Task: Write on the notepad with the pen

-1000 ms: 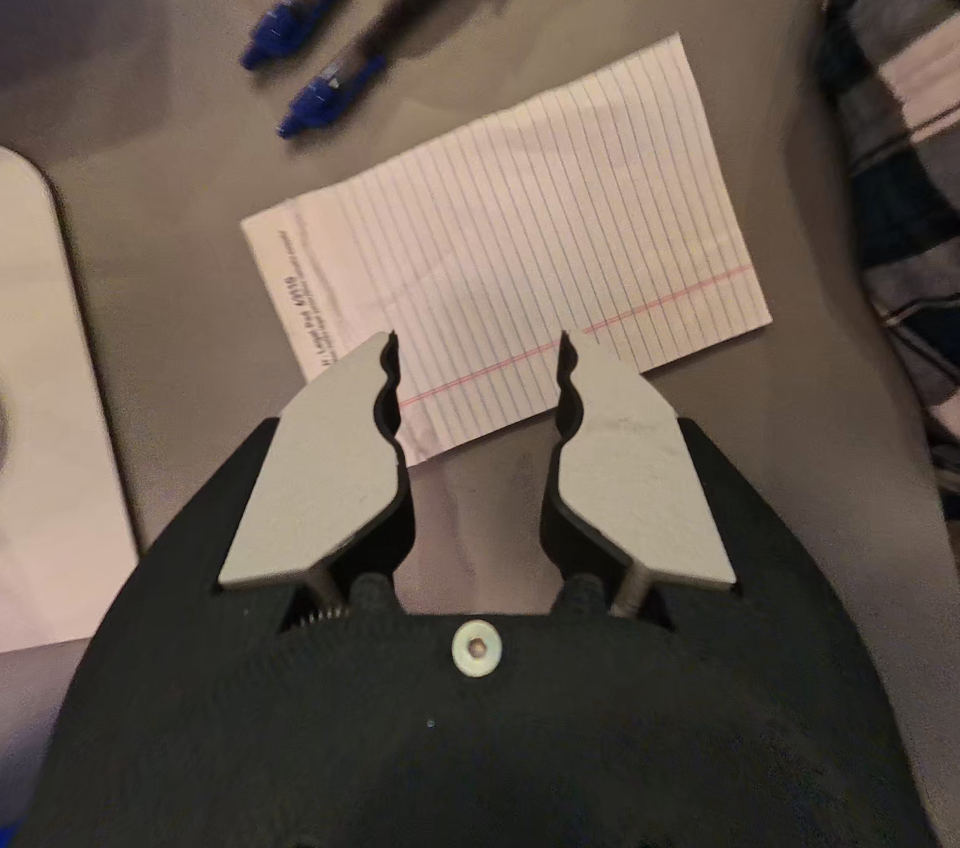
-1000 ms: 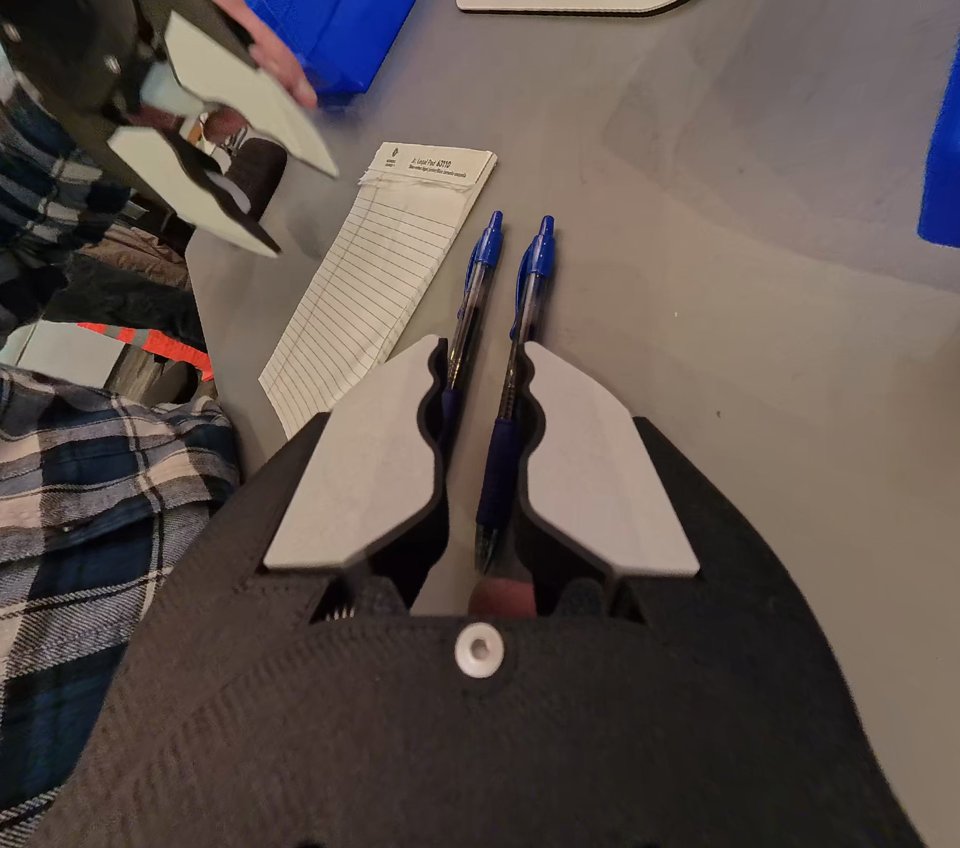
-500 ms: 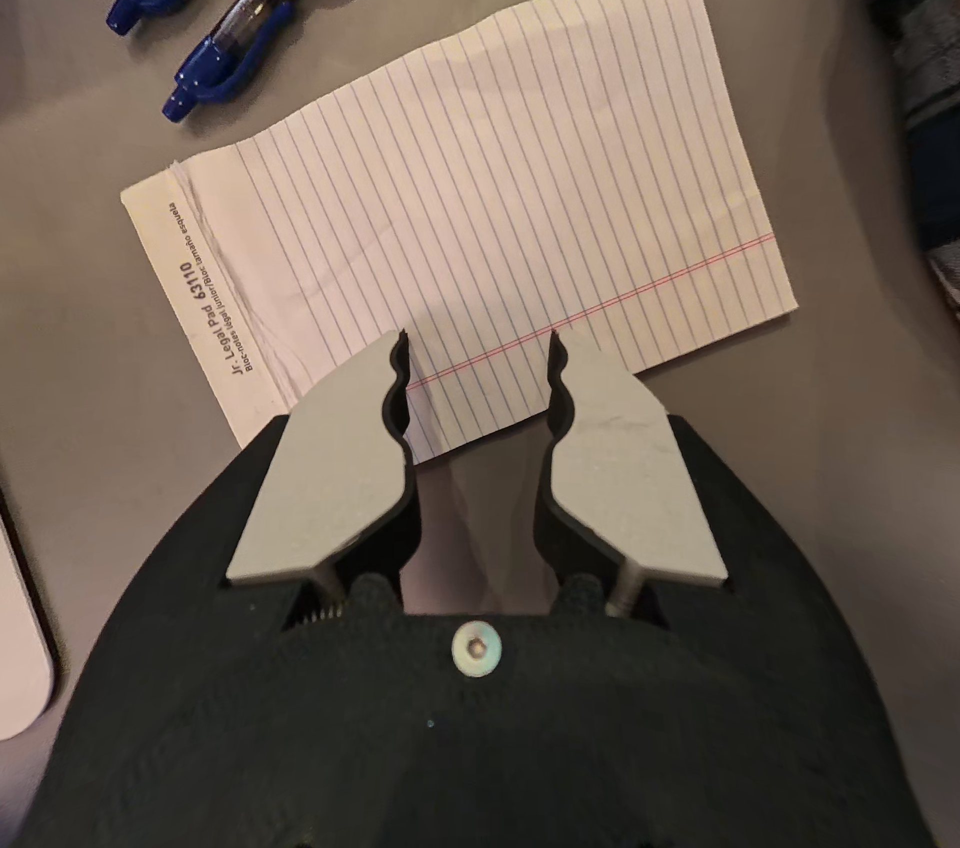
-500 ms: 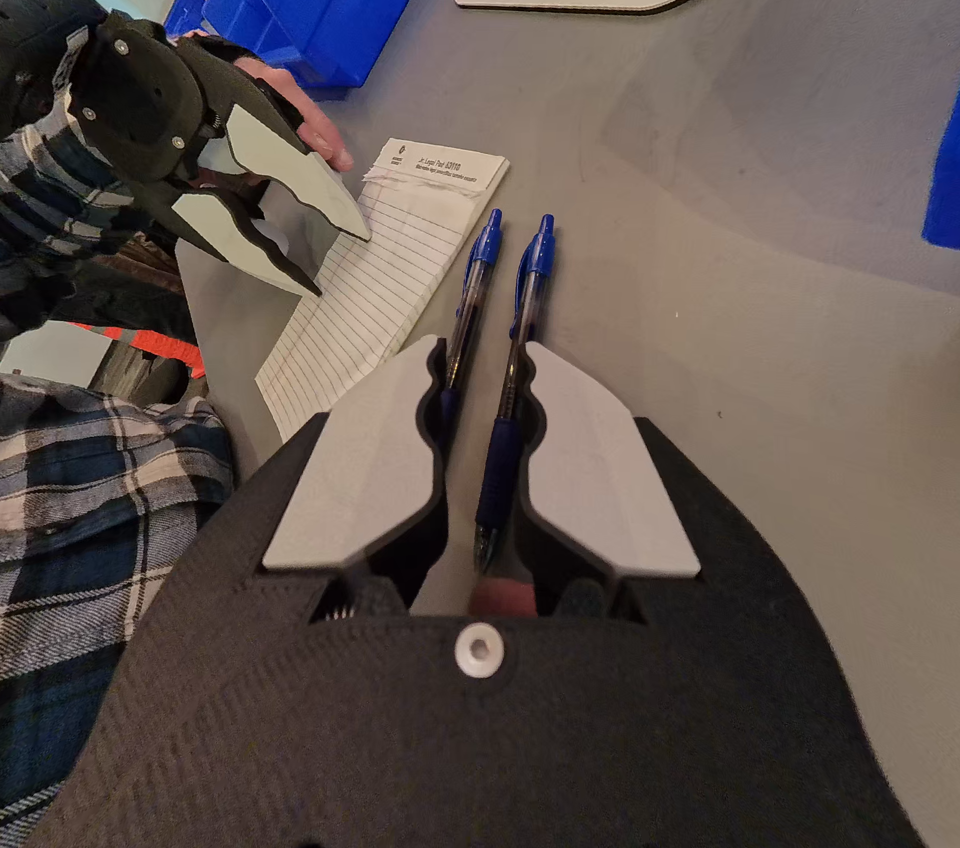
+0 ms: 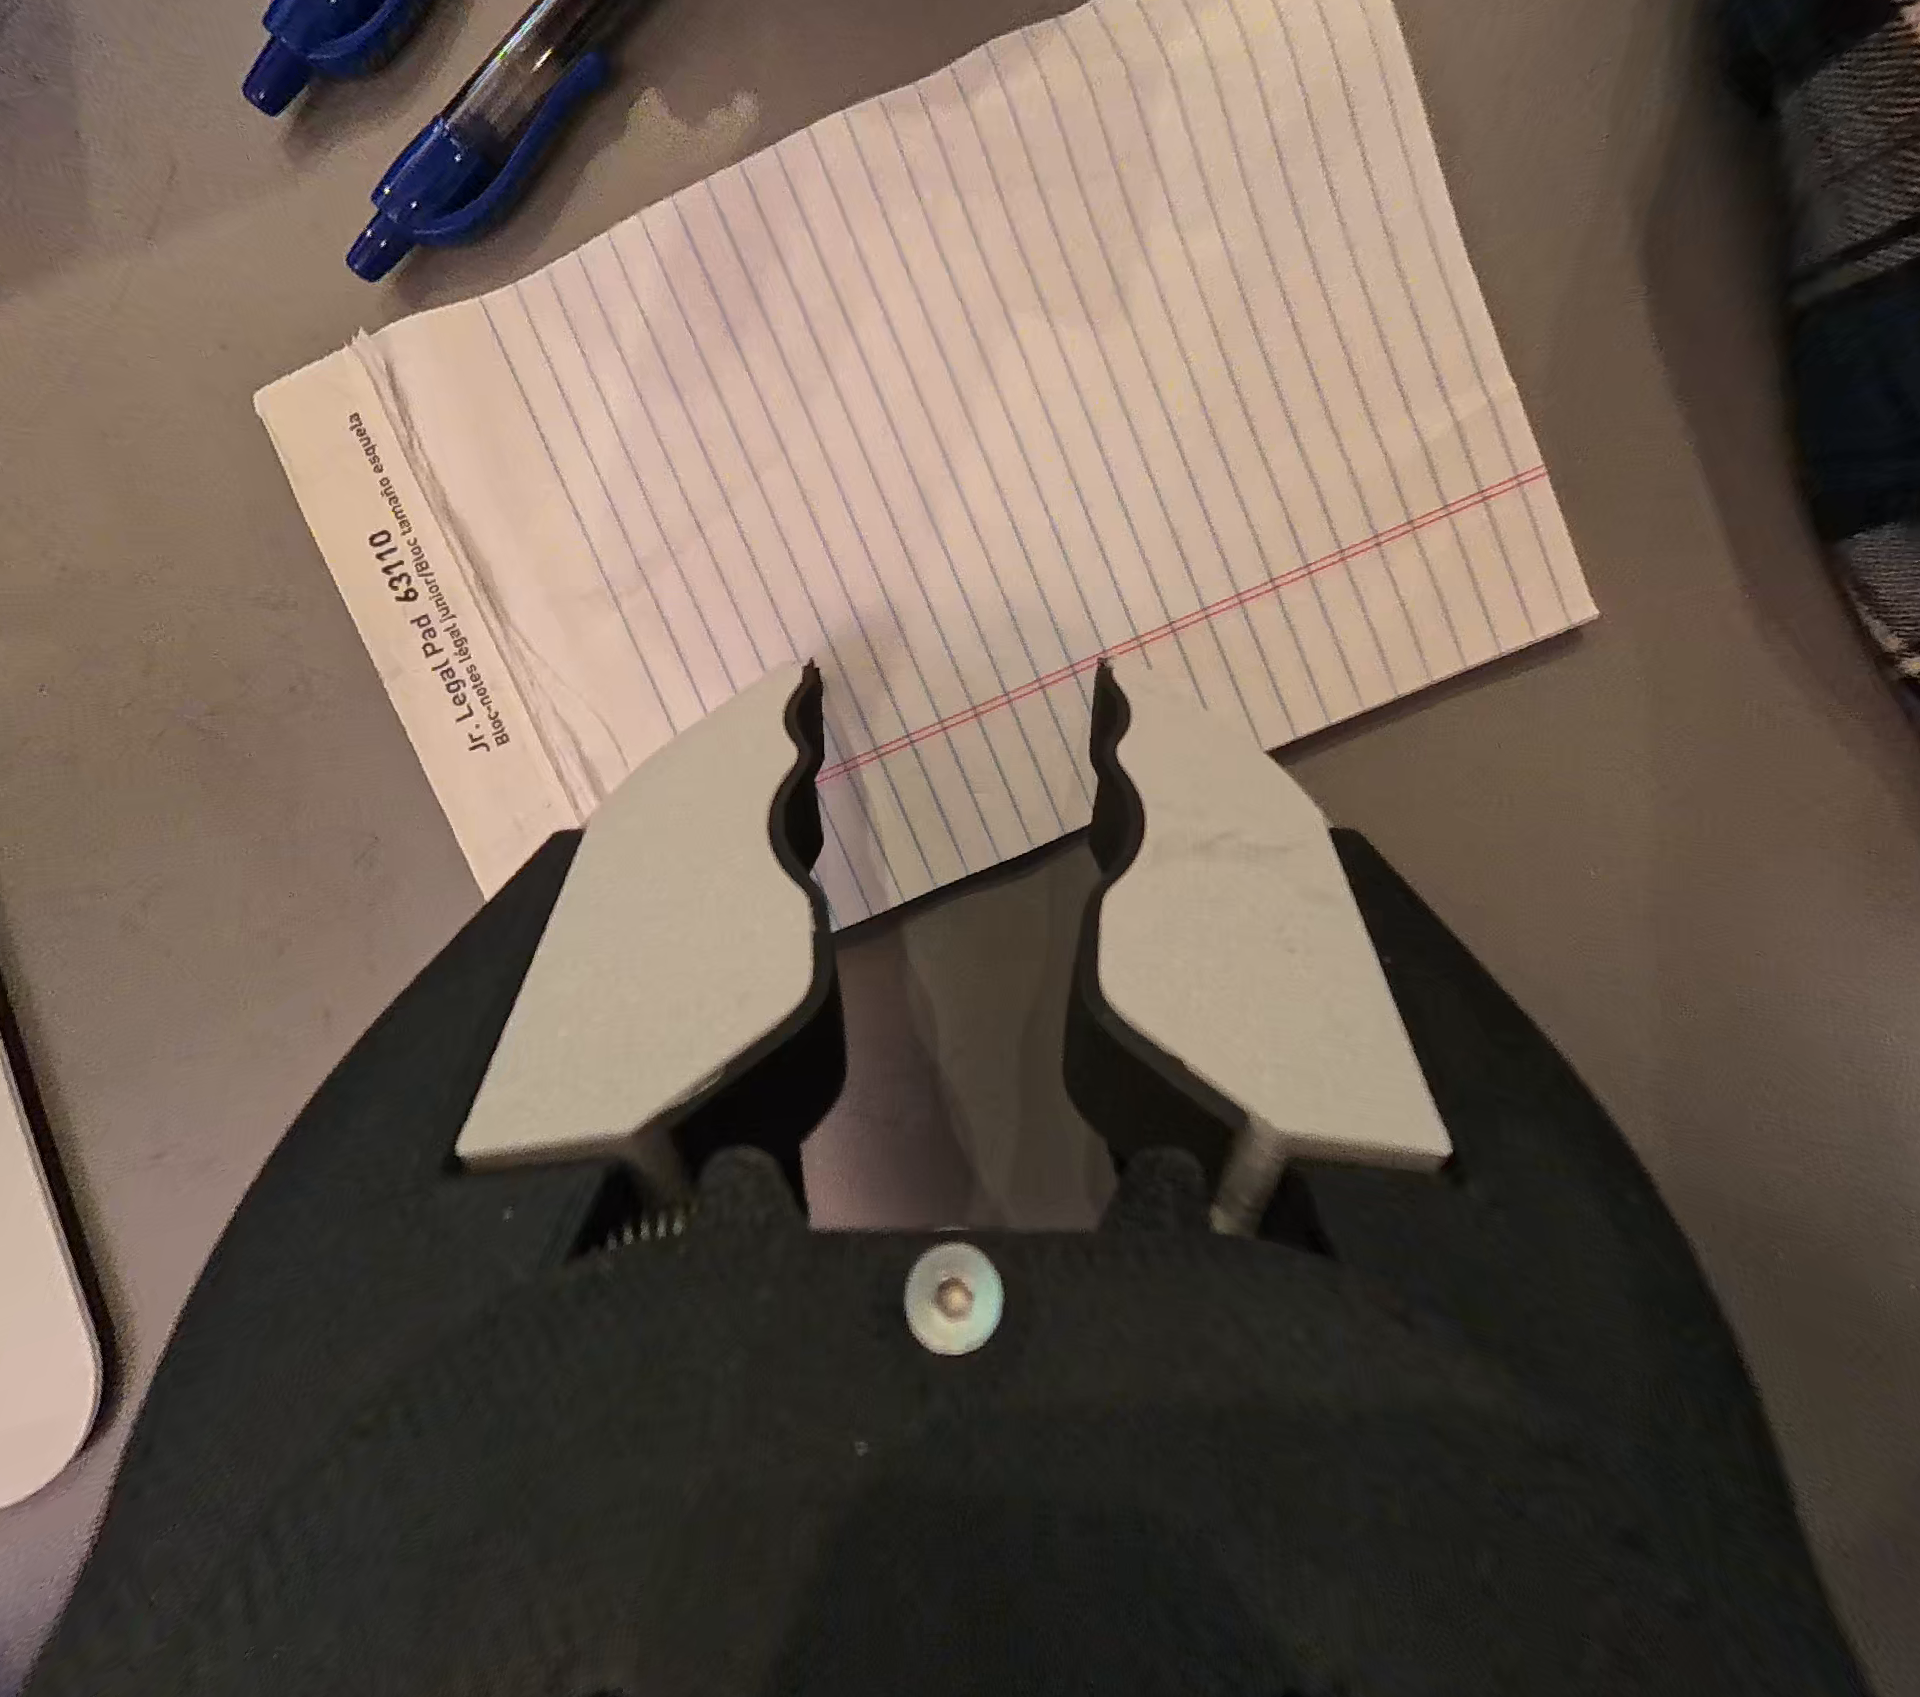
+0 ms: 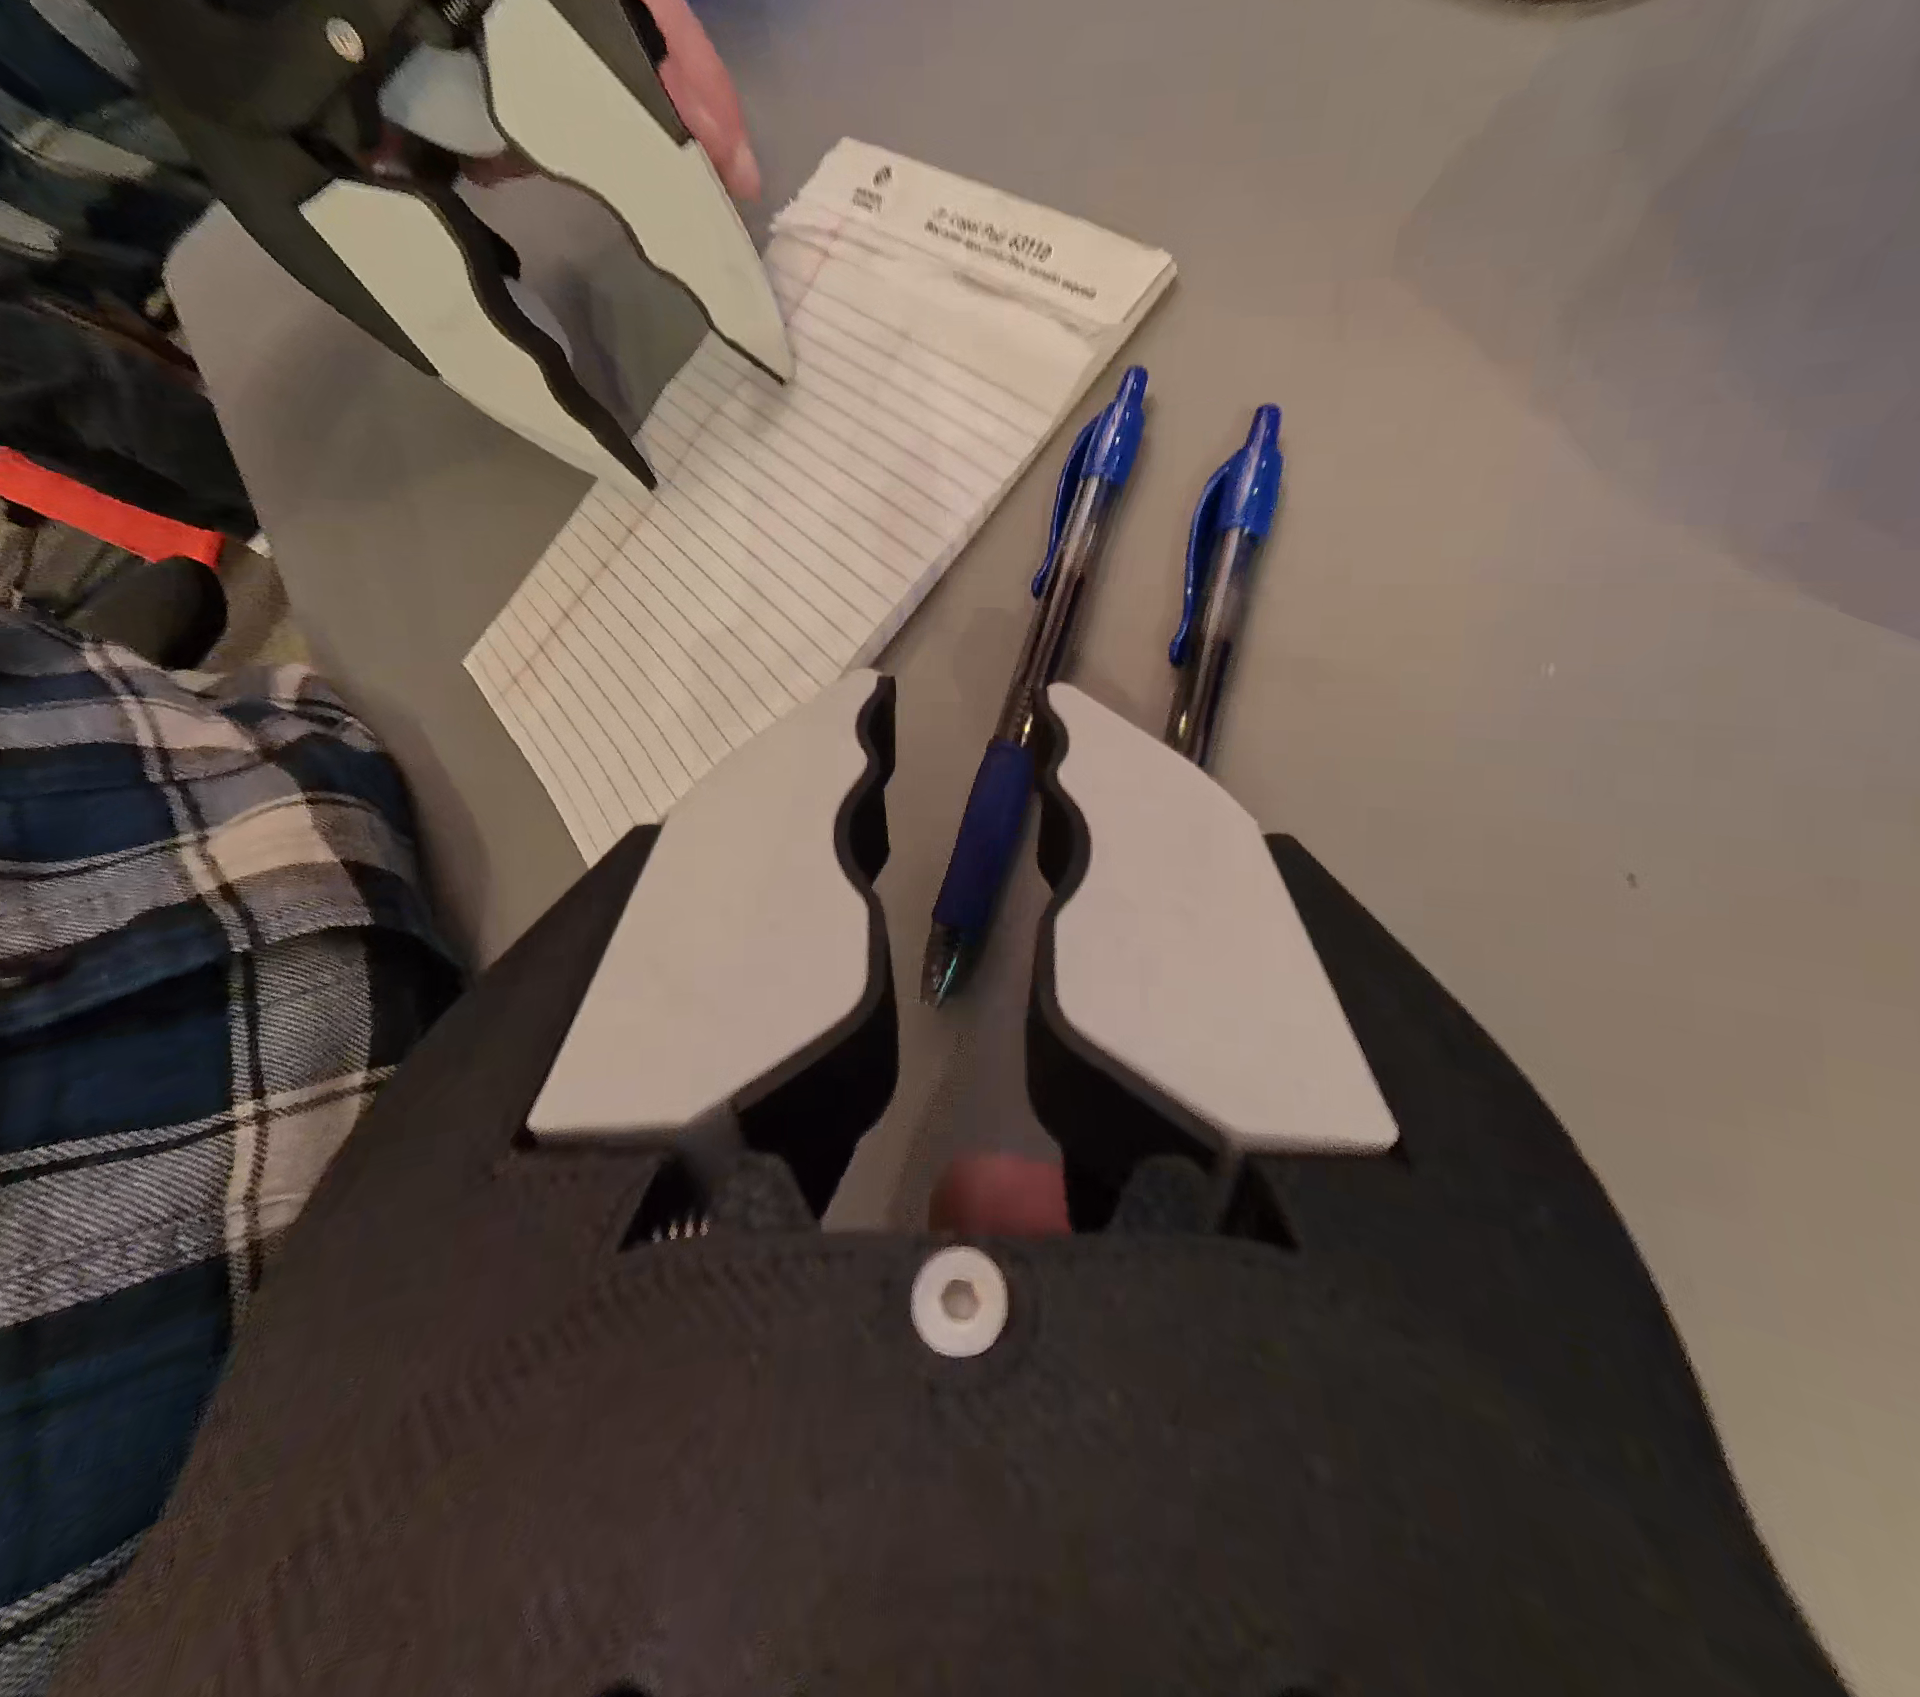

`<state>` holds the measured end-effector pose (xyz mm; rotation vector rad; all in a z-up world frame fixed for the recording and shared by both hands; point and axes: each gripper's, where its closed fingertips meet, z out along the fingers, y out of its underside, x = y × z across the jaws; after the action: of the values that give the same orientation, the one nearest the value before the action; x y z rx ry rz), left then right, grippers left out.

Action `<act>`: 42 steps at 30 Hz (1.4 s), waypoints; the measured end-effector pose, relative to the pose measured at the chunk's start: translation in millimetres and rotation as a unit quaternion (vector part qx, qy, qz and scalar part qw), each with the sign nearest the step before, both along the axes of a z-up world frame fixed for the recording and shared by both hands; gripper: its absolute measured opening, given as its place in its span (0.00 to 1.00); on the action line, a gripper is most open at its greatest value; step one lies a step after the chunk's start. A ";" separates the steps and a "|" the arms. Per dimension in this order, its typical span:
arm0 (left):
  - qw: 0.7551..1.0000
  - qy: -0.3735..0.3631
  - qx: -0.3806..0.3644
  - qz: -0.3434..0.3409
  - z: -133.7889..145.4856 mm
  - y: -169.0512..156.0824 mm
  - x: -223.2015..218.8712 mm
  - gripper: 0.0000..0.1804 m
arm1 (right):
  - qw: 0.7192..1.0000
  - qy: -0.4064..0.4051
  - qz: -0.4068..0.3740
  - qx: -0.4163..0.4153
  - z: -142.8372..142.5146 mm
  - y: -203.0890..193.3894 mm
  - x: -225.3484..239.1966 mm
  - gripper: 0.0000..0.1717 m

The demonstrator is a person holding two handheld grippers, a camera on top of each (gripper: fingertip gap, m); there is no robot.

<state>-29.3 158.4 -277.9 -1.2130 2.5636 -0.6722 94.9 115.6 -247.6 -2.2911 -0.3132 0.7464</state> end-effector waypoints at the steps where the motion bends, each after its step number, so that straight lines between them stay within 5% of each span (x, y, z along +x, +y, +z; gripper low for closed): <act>1: 1.000 -0.001 0.000 -0.001 0.0 0.0 0.0 0.27 | 1.000 -0.009 -0.002 -0.003 -2.9 -1.4 -0.5 0.14; 14: 1.000 -0.009 -0.006 0.020 -0.1 -4.9 2.3 0.27 | 0.985 -0.172 0.012 -0.019 -24.8 -9.7 4.9 0.15; 21: 0.999 -0.011 -0.009 0.039 -0.1 -7.5 5.6 0.27 | 0.980 -0.196 0.019 -0.020 -27.1 -10.8 5.7 0.14; 31: 0.983 -0.029 -0.016 0.182 0.4 -21.7 24.9 0.27 | 0.968 -0.244 0.045 -0.030 -28.9 -12.0 6.4 0.08; 42: 0.975 -0.069 -0.032 0.211 8.6 -29.2 31.7 0.32 | 0.972 -0.233 0.036 -0.008 -25.7 -6.0 13.0 0.07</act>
<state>2.4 129.2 -269.3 -1.6022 2.0888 -0.7133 107.8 109.6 -273.3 -2.4620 -0.6083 0.2332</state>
